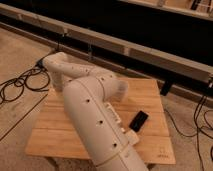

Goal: Drag the ceramic bowl in a circle

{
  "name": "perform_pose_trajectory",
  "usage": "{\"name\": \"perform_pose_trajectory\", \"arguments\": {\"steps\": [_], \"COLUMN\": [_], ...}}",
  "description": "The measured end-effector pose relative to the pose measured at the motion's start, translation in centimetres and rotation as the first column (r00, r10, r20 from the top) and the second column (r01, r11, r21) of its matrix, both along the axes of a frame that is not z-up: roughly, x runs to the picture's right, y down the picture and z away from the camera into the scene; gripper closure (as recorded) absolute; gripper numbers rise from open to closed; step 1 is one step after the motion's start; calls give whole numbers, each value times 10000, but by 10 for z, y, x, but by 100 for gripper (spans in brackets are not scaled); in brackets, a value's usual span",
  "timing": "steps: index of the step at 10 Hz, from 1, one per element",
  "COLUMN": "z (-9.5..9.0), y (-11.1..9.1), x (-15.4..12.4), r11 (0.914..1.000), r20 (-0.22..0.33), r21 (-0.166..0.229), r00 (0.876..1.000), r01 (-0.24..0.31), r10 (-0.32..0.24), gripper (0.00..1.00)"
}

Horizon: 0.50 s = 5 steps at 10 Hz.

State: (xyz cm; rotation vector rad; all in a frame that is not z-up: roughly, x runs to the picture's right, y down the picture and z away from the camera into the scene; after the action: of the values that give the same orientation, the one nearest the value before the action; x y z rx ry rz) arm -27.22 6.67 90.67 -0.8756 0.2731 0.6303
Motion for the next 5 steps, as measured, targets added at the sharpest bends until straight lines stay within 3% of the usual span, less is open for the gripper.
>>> {"name": "perform_pose_trajectory", "arguments": {"steps": [3, 5], "z": [-32, -57], "y": [14, 35], "x": [-45, -52], "r11": [9987, 9965], "r20": [1171, 1572], "r21": [-97, -434], "r00": [9919, 9855], "r01": [501, 714], "r10": [-486, -638], "gripper": [100, 100]}}
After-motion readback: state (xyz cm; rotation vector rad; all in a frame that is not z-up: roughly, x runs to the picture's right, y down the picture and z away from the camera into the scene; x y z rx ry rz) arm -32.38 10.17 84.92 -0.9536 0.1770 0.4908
